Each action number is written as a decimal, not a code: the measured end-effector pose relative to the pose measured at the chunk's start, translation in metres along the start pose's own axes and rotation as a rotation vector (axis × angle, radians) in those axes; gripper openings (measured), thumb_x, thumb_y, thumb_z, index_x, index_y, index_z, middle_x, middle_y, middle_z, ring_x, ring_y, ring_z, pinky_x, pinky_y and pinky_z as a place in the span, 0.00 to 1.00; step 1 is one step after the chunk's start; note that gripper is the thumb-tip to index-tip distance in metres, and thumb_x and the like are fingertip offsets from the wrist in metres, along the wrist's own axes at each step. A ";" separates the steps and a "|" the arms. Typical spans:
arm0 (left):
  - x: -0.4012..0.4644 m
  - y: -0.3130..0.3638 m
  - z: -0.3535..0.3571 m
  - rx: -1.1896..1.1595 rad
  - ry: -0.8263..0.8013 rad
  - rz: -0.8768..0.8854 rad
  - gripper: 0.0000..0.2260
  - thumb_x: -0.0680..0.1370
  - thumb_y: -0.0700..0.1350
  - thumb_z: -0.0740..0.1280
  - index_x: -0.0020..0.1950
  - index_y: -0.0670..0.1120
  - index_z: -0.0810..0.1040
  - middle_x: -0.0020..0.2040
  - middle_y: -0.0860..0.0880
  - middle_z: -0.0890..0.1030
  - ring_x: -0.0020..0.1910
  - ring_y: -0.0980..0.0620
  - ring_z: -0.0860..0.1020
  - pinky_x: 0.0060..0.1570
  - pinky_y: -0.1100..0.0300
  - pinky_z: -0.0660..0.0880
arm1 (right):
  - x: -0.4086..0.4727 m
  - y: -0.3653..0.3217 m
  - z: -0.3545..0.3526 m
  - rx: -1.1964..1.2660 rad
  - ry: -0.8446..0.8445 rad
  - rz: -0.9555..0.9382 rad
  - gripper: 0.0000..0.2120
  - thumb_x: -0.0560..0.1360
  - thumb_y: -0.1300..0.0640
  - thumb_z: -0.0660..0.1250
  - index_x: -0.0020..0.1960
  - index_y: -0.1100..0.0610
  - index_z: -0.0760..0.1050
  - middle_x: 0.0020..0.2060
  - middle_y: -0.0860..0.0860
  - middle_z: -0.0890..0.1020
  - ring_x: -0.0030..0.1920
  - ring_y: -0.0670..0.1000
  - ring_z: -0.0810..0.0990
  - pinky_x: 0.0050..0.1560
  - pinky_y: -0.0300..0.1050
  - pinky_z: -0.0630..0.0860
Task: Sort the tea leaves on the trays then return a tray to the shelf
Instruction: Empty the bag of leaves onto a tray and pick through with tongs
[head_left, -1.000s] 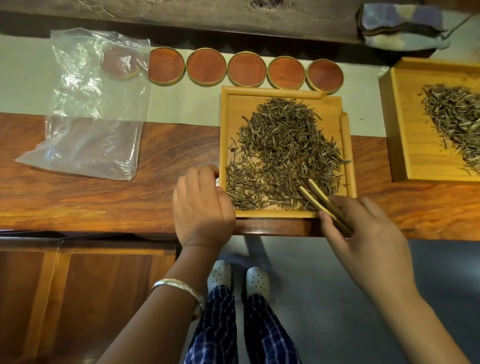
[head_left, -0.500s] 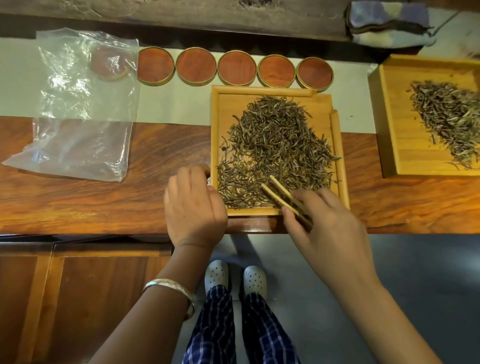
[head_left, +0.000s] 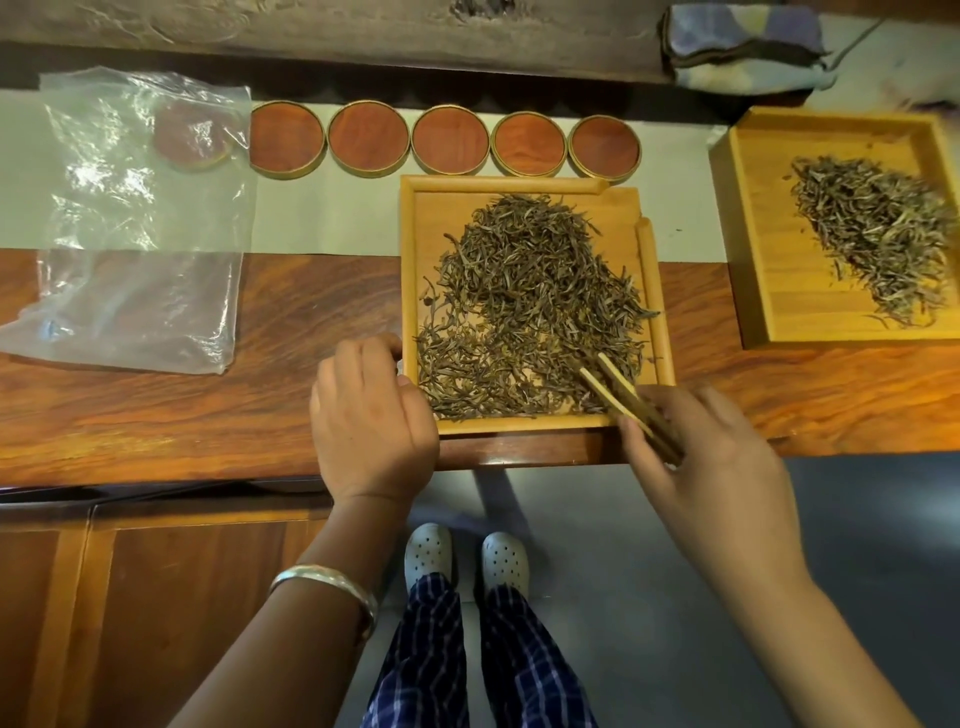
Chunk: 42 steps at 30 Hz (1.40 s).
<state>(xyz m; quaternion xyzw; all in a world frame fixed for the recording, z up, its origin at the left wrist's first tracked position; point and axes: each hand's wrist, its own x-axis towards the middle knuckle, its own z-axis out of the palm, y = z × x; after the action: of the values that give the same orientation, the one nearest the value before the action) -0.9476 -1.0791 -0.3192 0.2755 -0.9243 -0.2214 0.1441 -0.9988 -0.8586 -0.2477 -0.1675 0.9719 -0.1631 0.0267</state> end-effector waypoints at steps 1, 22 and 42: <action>0.000 0.000 0.000 -0.003 -0.002 -0.003 0.09 0.70 0.40 0.60 0.49 0.43 0.71 0.44 0.44 0.72 0.42 0.44 0.68 0.42 0.54 0.60 | -0.002 0.003 0.000 -0.015 -0.008 0.007 0.11 0.74 0.53 0.68 0.54 0.57 0.79 0.43 0.52 0.77 0.38 0.58 0.79 0.30 0.44 0.71; 0.000 -0.002 0.002 0.034 -0.020 -0.004 0.08 0.71 0.41 0.57 0.48 0.41 0.71 0.45 0.41 0.72 0.43 0.42 0.69 0.43 0.47 0.66 | 0.011 0.013 -0.004 0.007 0.068 -0.014 0.11 0.75 0.53 0.67 0.54 0.57 0.78 0.44 0.53 0.77 0.39 0.57 0.78 0.30 0.43 0.70; 0.001 -0.003 0.003 0.040 -0.027 -0.004 0.11 0.72 0.44 0.55 0.49 0.40 0.71 0.47 0.39 0.73 0.44 0.40 0.69 0.44 0.46 0.65 | 0.037 0.011 -0.003 -0.014 0.068 -0.013 0.14 0.77 0.50 0.64 0.57 0.58 0.76 0.47 0.56 0.78 0.43 0.59 0.78 0.34 0.49 0.74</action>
<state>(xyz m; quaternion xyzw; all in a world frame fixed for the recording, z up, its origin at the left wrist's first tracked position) -0.9482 -1.0807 -0.3229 0.2772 -0.9299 -0.2067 0.1256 -1.0378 -0.8604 -0.2484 -0.1683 0.9723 -0.1621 -0.0084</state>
